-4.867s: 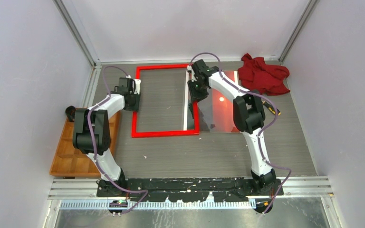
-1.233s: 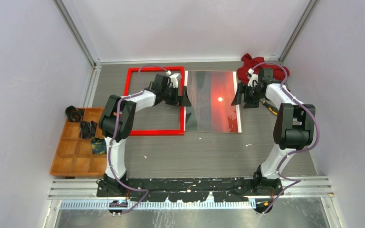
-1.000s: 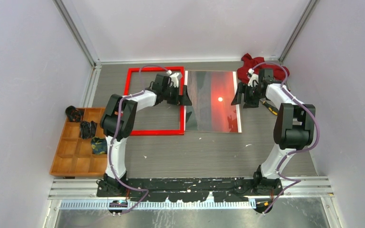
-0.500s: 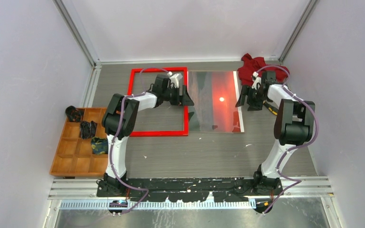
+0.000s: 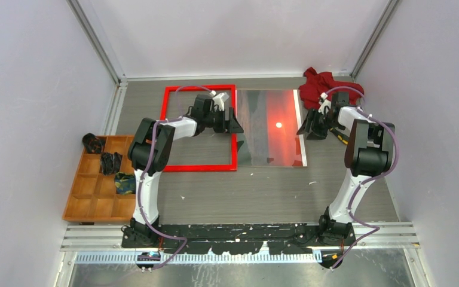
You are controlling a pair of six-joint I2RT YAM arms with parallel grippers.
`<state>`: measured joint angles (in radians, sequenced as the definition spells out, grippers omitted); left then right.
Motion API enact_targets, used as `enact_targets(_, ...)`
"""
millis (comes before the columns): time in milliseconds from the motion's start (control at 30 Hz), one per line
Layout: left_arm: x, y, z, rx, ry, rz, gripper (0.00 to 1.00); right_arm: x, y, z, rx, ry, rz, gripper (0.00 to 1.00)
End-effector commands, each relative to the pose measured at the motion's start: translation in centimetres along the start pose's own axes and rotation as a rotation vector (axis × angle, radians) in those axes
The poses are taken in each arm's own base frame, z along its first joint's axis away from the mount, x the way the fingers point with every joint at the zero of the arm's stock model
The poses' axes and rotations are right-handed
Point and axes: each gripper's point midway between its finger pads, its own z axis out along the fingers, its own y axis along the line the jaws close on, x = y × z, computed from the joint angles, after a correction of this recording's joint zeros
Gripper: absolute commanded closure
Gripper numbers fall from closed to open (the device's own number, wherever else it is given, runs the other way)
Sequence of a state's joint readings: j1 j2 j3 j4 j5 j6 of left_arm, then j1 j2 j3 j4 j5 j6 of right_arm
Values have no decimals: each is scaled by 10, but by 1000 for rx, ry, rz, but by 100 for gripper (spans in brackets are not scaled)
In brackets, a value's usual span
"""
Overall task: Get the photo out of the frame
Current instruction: Pick up the photo frame item from the photo frame.
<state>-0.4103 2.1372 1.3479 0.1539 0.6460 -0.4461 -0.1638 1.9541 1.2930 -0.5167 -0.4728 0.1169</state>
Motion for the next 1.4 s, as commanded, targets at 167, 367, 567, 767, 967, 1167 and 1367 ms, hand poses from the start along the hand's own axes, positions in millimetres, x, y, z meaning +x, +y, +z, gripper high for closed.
enact_targets(167, 5, -6, -7, 6, 10, -5, 26, 11, -2, 17, -40, 56, 61, 52)
enact_targets(367, 6, -6, -7, 8, 13, -5, 26, 9, -8, 15, -57, 47, 109, 68)
enact_targets(567, 6, -7, -9, 5, 13, -4, 26, 5, -14, 11, -55, 28, 130, 88)
enact_targets(767, 0, -6, -18, -16, -3, 7, 24, 4, -17, 11, -48, 25, 132, 99)
enact_targets(967, 8, 14, -29, -135, 23, 38, 24, 2, -23, 8, -20, 8, 129, 99)
enact_targets(1167, 11, 19, -33, -166, 29, 43, 24, 0, -27, 5, 8, -7, 121, 99)
enact_targets(1367, 9, 28, -41, -240, 31, 67, 23, -4, -35, -1, 62, -35, 112, 99)
